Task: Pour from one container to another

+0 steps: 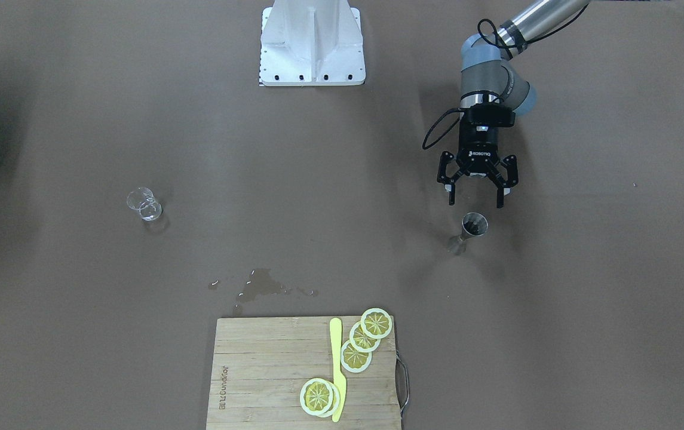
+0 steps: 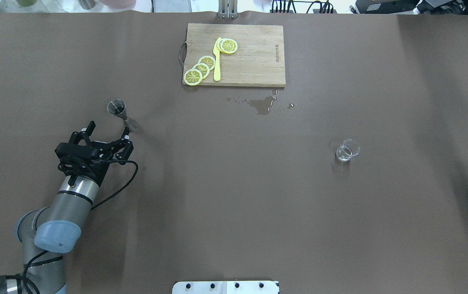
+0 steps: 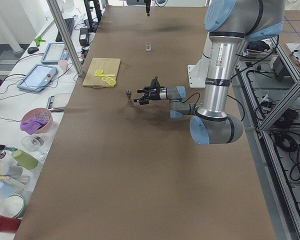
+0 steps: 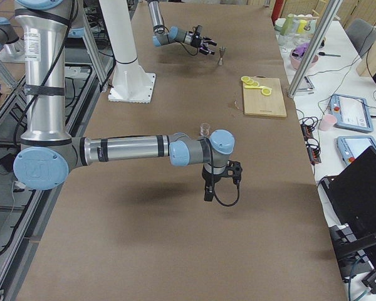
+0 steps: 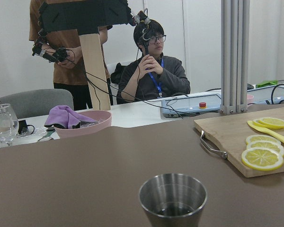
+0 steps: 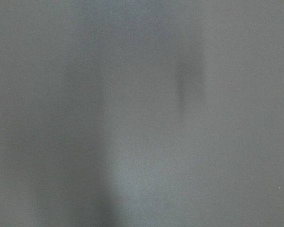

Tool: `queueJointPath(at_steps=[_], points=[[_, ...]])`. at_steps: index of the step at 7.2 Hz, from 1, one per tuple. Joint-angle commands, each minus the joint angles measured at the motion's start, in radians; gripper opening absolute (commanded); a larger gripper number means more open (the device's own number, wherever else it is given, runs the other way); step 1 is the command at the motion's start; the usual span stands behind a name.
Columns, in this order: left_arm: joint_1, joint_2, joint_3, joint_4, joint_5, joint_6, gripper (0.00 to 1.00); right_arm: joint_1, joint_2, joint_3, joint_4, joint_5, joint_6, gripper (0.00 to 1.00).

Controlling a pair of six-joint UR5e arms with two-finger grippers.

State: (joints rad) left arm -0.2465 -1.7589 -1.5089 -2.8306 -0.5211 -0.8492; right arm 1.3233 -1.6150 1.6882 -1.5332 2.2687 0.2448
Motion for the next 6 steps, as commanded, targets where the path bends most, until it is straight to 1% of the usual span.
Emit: queueJointPath(at_steps=[1,2,3,5,6], points=[[0.105,0.033,-0.071,-0.001,0.098,-0.001,0.97,0.004,-0.009,0.002,-0.005,0.002,-0.076,1.0],[0.118,0.086,-0.158,0.016,0.096,0.005,0.97,0.002,-0.005,-0.002,-0.005,-0.011,-0.081,1.0],[0.118,0.123,-0.219,0.029,0.089,0.007,0.97,-0.001,-0.003,-0.002,-0.002,-0.018,-0.082,1.0],[0.116,0.145,-0.388,0.2,0.028,0.007,0.97,0.001,-0.005,0.066,-0.033,-0.005,-0.075,1.0],[0.096,0.144,-0.44,0.264,-0.012,0.007,0.96,-0.001,0.003,0.062,-0.039,-0.014,-0.075,1.0]])
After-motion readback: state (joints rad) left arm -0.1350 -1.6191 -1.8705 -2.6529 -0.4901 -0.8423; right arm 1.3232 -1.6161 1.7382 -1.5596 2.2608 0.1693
